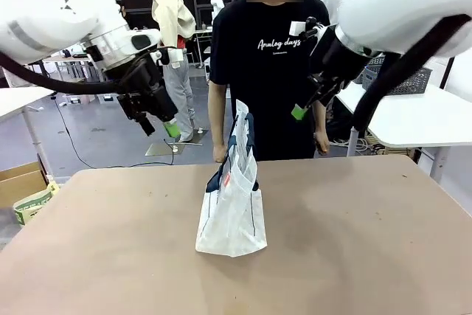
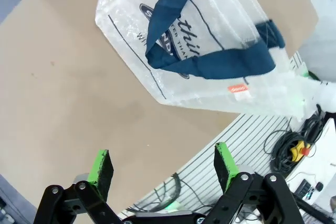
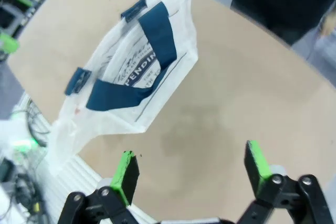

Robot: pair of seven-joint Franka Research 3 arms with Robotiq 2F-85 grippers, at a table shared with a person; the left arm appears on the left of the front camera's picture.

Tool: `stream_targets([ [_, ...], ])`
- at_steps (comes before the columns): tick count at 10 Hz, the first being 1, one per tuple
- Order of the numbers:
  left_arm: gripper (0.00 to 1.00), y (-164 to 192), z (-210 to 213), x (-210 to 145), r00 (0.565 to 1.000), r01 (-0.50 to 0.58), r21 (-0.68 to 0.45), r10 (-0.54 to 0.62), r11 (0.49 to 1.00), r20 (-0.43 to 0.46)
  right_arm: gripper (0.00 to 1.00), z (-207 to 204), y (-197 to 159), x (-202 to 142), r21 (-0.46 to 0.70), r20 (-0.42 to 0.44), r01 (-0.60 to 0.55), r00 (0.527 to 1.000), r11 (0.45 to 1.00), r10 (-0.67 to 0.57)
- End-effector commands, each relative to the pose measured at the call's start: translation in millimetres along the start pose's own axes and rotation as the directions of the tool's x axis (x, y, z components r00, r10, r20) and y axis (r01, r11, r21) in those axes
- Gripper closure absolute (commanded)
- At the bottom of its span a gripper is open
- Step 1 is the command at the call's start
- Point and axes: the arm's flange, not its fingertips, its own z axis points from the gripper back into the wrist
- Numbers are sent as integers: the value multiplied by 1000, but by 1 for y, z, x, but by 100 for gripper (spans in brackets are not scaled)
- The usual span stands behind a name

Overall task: Transfer purchased items from the store into the shopping bag.
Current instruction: Open the Reusable shopping bag in the center of the table.

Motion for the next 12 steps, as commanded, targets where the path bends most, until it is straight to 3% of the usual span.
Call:
stream_targets([
  [1, 0, -22, 12, 25, 988, -153, 11, 153, 988, -21, 0, -1, -5, 39, 30, -68, 126, 990, 992, -123],
  [3, 0, -32, 9, 35, 977, -209, -4, 209, 978, -31, 0, -11, -8, 62, 13, -100, 174, 980, 985, -172],
  [5, 0, -39, -5, 49, 982, -180, -79, 174, 981, -70, 0, -27, -13, 72, 88, -132, 191, 975, 978, -179],
  [6, 0, -37, 5, 32, 980, -197, -14, 197, 980, -24, 0, -13, -9, 56, 15, -99, 152, 984, 988, -150],
  [9, 0, -39, -3, 40, 979, -199, -35, 198, 979, -40, 0, -21, -10, 66, 30, -111, 162, 981, 986, -158],
  [12, 0, -60, -15, 51, 971, -236, -30, 234, 971, -52, 0, -53, -7, 72, 88, -126, 296, 950, 951, -284],
])
